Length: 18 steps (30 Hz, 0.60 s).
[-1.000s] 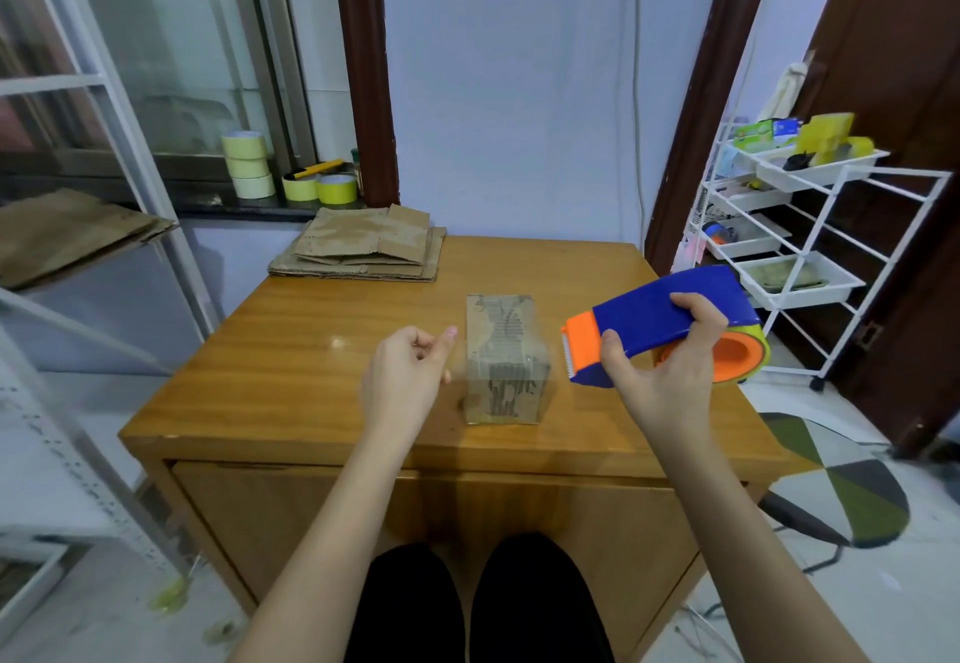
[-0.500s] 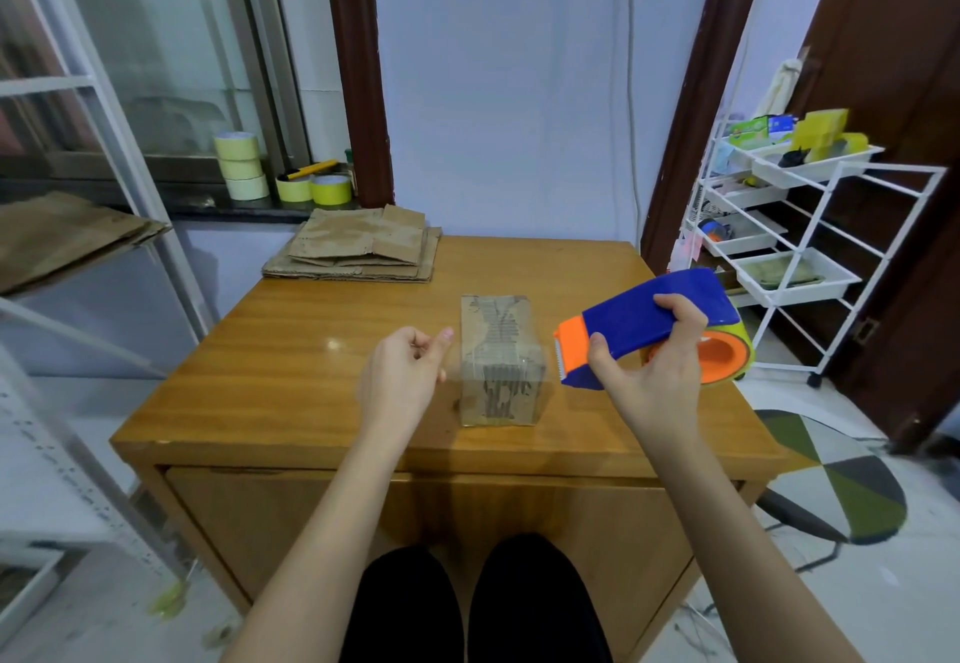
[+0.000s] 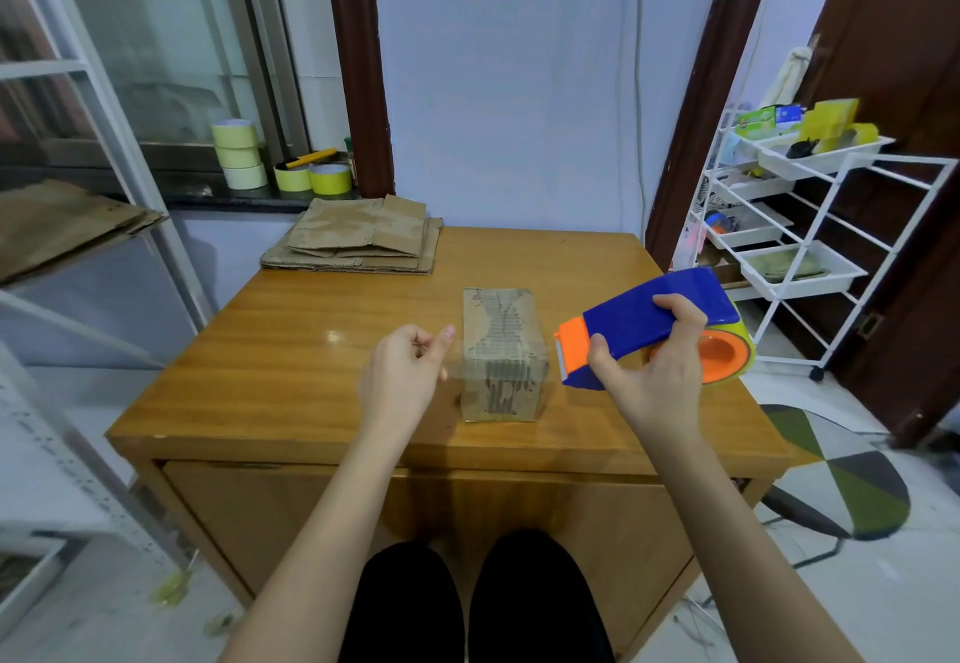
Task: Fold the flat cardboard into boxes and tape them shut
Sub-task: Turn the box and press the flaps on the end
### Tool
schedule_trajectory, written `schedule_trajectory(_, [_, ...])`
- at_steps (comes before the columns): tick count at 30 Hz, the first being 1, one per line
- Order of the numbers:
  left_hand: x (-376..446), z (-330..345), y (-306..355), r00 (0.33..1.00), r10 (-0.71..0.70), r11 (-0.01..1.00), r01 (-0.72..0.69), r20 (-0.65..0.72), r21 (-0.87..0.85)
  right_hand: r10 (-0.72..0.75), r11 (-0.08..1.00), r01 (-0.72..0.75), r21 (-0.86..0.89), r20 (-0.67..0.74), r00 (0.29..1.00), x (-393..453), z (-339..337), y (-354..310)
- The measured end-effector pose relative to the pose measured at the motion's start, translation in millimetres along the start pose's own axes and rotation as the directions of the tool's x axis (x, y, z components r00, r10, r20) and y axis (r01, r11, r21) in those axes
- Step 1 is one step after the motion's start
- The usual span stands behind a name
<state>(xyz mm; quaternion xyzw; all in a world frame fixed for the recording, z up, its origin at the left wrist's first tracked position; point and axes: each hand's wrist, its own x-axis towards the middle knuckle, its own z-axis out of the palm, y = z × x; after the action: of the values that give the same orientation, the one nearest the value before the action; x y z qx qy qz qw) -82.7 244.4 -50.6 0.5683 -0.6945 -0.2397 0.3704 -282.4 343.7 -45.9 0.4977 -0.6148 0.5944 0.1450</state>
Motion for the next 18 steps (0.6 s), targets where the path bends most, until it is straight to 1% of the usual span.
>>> schedule_trajectory(6, [1.3, 4.0, -4.1, 1.0, -0.001, 1.0, 0.001, 0.006, -0.021, 0.027, 1.0, -0.027, 0.006, 0.023, 0.999, -3.3, 4.4, 7.2])
schedule_trajectory(10, [0.6, 10.6, -9.1, 0.999, -0.037, 0.991, 0.041, 0.034, -0.13, 0.096, 0.994, -0.098, 0.039, 0.051, 0.994, -7.6, 8.3, 11.9])
schedule_trajectory(13, [-2.1, 16.3, -9.7, 0.997, -0.06, 0.983, 0.069, 0.057, -0.172, 0.15, 0.985, -0.155, 0.078, 0.058, 0.987, -11.5, 9.8, 14.0])
schedule_trajectory(18, [-7.2, 26.0, -7.6, 0.991, -0.088, 0.95, 0.113, 0.099, -0.293, 0.199, 0.971, -0.205, 0.125, 0.054, 0.978, -16.4, 12.7, 11.9])
